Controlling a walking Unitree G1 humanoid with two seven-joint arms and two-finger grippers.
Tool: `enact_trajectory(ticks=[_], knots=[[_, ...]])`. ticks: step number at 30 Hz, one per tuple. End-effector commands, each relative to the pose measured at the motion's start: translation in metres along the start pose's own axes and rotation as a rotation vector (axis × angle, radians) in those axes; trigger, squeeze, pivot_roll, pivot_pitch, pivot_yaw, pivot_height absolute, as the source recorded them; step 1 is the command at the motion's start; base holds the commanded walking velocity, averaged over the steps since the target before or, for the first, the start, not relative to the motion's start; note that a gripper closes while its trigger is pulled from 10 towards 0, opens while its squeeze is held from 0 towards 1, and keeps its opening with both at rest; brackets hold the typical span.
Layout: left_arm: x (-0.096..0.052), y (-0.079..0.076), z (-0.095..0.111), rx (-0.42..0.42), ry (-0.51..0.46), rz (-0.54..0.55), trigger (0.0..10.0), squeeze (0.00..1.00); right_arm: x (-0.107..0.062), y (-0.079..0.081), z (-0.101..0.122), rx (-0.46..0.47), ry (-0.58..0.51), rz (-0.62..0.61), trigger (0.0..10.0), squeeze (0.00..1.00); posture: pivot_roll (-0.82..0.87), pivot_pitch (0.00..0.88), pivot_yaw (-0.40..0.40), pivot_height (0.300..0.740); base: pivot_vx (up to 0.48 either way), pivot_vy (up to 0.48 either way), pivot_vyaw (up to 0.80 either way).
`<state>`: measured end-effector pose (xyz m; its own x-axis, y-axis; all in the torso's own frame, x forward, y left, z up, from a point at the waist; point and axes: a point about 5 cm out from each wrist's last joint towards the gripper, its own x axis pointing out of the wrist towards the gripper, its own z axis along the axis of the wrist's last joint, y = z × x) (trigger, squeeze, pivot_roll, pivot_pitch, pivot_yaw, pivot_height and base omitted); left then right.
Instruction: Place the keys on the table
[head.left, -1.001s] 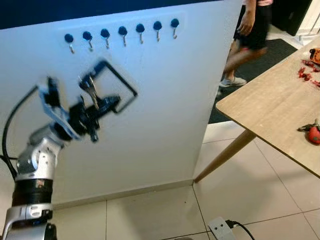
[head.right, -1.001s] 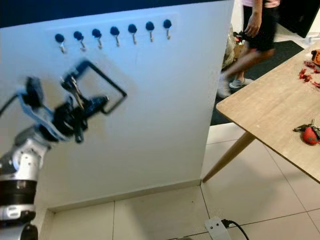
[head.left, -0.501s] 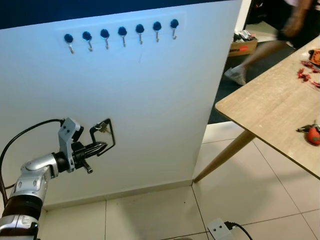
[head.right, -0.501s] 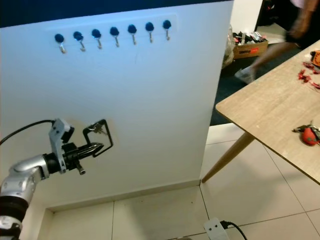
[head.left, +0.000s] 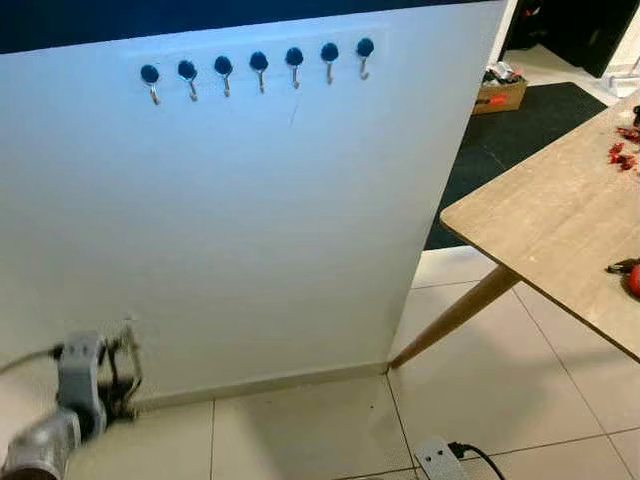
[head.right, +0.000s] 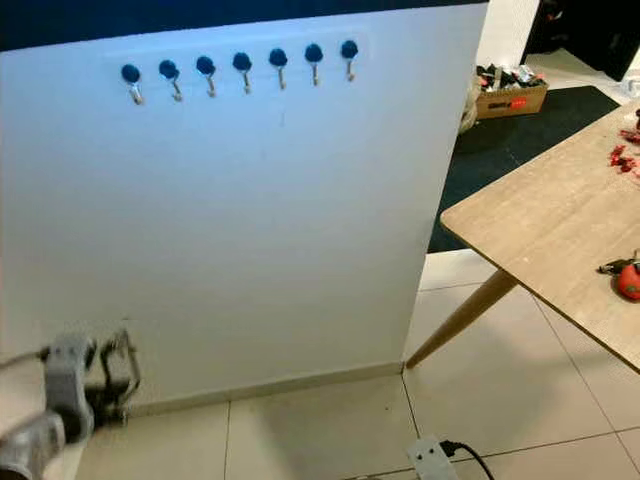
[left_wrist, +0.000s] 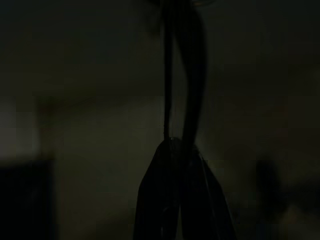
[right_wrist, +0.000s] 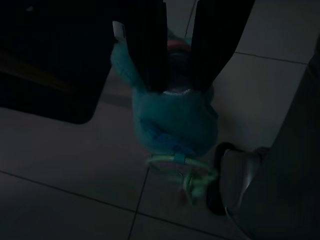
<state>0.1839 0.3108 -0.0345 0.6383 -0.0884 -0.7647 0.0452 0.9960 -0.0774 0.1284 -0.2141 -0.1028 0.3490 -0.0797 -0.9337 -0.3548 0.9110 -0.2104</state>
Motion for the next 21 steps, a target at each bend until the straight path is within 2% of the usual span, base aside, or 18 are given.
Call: enact_trajectory(ticks=[1, 2, 3, 4, 6, 8, 14, 17, 21], knots=[[0.001, -0.017, -0.05, 0.053, 0.214, 0.026, 10.0, 0.0, -0.001, -0.002, -0.008, 0.01, 0.027, 0.002, 10.0, 0.0, -0.1, 0.063, 0.089, 0.74, 0.0, 0.0, 0.0], [0.001, -0.022, -0.062, 0.033, 0.251, 0.027, 10.0, 0.0, -0.001, -0.003, -0.009, 0.012, 0.031, -0.003, 10.0, 0.0, -0.1, 0.063, 0.089, 0.74, 0.0, 0.0, 0.0], [0.001, -0.022, -0.062, 0.033, 0.251, 0.027, 10.0, 0.0, -0.001, -0.003, -0.009, 0.012, 0.031, -0.003, 10.0, 0.0, -0.1, 0.063, 0.089, 0.74, 0.0, 0.0, 0.0], [0.0, -0.027, -0.072, -0.008, 0.278, 0.042, 10.0, 0.0, -0.001, -0.003, -0.01, 0.014, 0.033, -0.004, 10.0, 0.0, -0.1, 0.063, 0.089, 0.74, 0.0, 0.0, 0.0], [-0.003, -0.043, -0.099, -0.039, 0.366, 0.045, 10.0, 0.0, -0.001, 0.001, -0.008, 0.013, 0.036, -0.005, 10.0, 0.0, -0.1, 0.064, 0.091, 0.74, 0.0, 0.0, -0.79], [-0.004, -0.056, -0.114, -0.027, 0.422, 0.036, 10.0, 0.0, 0.0, 0.005, -0.007, 0.011, 0.038, -0.002, 10.0, 0.0, -0.1, 0.064, 0.091, 0.74, 0.0, 0.0, -0.79], [0.003, -0.068, -0.114, -0.003, 0.431, 0.049, 10.0, 0.0, 0.0, 0.008, -0.006, 0.012, 0.04, 0.001, 10.0, 0.0, -0.11, 0.067, 0.091, 0.74, 0.0, 0.0, -0.79], [0.007, -0.069, -0.107, 0.044, 0.431, 0.077, 10.0, 0.0, -0.001, -0.001, -0.013, 0.009, 0.054, -0.007, 10.0, 0.0, -0.11, 0.068, 0.09, 0.74, 0.0, 0.0, -0.79], [0.009, -0.069, -0.104, 0.073, 0.43, 0.084, 10.0, 0.0, -0.002, -0.003, -0.015, 0.008, 0.057, -0.009, 10.0, 0.0, -0.11, 0.067, 0.094, 0.74, 0.0, 0.0, -0.79]])
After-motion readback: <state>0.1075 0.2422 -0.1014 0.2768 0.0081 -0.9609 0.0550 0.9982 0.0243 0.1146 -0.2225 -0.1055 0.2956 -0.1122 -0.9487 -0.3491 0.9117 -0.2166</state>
